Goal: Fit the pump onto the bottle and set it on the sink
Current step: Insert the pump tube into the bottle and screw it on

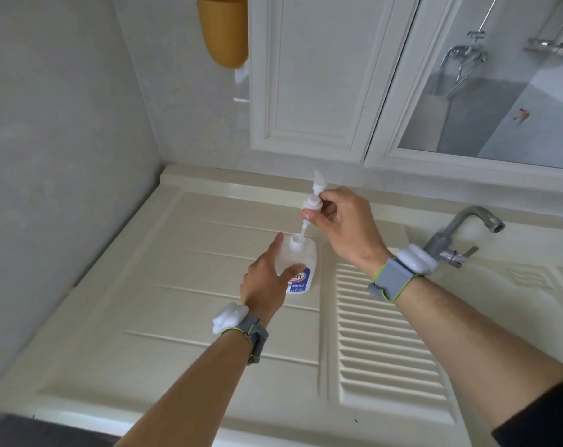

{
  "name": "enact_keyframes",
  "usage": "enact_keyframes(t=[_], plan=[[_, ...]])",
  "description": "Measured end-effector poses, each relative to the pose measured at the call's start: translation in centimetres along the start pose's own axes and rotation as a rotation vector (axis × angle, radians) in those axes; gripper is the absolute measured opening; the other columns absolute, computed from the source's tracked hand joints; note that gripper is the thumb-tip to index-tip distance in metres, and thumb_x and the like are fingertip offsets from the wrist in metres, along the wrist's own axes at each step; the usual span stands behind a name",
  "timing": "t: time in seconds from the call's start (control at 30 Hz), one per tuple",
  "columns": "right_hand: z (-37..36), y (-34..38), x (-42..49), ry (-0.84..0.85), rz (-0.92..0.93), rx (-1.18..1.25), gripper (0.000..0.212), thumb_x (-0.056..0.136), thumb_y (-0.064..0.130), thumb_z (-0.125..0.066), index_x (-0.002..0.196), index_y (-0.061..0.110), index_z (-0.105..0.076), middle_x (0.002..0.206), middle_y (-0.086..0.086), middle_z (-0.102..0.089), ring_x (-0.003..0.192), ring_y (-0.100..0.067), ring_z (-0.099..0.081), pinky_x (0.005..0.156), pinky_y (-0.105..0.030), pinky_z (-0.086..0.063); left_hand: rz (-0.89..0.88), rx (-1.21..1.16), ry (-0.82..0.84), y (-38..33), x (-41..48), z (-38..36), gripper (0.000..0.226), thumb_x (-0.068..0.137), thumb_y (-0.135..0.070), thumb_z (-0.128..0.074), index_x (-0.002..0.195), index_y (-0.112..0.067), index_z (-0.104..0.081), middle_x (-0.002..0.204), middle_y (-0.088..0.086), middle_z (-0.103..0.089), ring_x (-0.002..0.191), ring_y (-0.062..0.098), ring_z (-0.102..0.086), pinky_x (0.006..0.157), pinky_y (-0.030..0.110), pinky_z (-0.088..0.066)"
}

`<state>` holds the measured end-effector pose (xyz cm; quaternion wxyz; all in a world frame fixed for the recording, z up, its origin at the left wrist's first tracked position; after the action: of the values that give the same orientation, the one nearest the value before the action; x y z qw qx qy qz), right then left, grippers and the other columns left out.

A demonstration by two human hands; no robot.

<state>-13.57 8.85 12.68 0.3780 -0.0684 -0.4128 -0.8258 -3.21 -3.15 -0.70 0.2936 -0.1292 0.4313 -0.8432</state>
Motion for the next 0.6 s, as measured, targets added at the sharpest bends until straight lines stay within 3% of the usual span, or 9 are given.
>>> enact_keyframes(t=[0.6], plan=[[-4.4,-2.5,-1.3,0.061,-0.016,-0.043,0.022,0.085,0.024,-0.081,0.092,0.005,-0.075,0.086,-0.013,-0.065,0.075,-0.03,-0.063,0.079,-0.047,-0.053,-0.056,0.014,-0.039,0.6,0.3,-0.3,0.08,0.087,-0.063,-0.068,0.157,-0.047,-0.032,0.141,-0.005,-0.064,0.125,0.025,-0.061,0.098,0.044,-0.051]])
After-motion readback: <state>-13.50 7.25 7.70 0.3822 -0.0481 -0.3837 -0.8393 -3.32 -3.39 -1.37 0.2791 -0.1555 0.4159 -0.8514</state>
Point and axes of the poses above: each hand's wrist, its own x-axis towards the middle knuckle, its own z-axis out of the back of the hand, y = z × x, the point moved 4 cm from there along x, towards the middle knuckle
